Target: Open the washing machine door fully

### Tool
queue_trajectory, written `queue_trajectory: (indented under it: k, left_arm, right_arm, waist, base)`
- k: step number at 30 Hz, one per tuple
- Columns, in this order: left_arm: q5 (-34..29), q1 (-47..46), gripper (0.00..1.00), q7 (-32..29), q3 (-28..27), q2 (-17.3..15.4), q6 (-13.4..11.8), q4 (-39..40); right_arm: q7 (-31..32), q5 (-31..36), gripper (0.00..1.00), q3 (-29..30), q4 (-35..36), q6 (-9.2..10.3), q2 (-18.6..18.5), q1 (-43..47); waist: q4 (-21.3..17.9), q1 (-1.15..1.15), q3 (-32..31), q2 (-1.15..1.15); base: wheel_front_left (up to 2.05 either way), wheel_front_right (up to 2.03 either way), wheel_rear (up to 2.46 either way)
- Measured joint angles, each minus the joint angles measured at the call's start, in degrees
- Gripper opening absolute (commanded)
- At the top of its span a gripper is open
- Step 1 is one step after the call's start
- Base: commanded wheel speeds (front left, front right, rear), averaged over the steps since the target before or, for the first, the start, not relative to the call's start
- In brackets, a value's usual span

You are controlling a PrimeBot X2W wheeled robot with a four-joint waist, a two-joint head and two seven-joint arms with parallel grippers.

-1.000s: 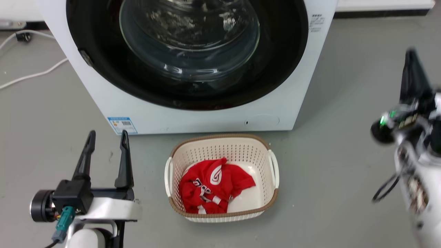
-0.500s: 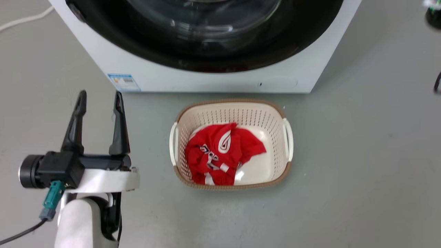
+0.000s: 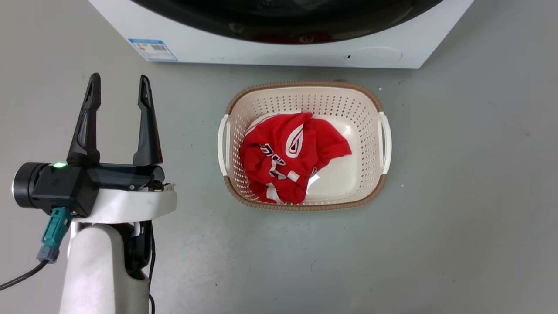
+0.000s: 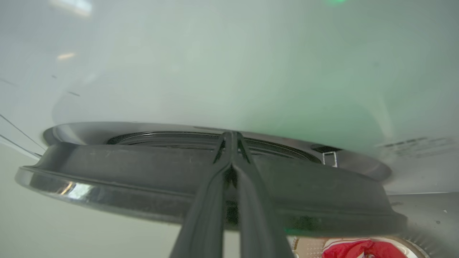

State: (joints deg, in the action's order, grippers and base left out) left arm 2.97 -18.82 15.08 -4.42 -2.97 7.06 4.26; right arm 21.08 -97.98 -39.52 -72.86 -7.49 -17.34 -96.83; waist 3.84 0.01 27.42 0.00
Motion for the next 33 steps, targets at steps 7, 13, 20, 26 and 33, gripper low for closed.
queue_trajectory:
  k: [7,13,20,26,33]
  left_arm:
    - [0.15,-0.62,1.0,0.0,0.02,0.02,0.01,0.12]
    - [0.13,-0.94,1.0,0.0,-0.1,0.03,0.01,-0.14]
    - [0.21,-0.51,1.0,0.0,0.25,0.05,0.01,-1.0]
    - [0.23,0.73,1.0,0.0,0.52,0.07,0.0,-1.93]
    - [0.14,2.84,1.0,0.0,1.38,0.05,-0.01,-2.7]
  right_arm:
    - [2.96,0.52,0.0,-0.92,-0.79,0.0,0.77,-1.51]
    - [10.07,-0.62,0.0,-0.86,-0.33,0.0,1.11,-1.07]
    - [19.38,-2.85,0.0,-0.46,3.58,0.0,0.65,3.54]
    - [25.68,-4.77,0.0,-0.42,8.47,0.0,0.63,8.83]
    - [29.73,-7.1,0.0,-1.05,15.96,0.0,1.97,16.42]
  waist:
    - [0.29,0.0,1.61,0.0]
    - [-0.16,0.0,1.02,0.0]
    - [-0.98,-0.01,-1.42,0.0]
    - [-1.58,-0.01,-4.13,0.0]
    - [-2.0,-0.01,-7.45,0.0]
  base:
    - [0.0,0.0,0.0]
    - [0.0,0.0,0.0]
    - [0.0,0.0,0.0]
    - [0.0,0.0,0.0]
    - [0.0,0.0,0.0]
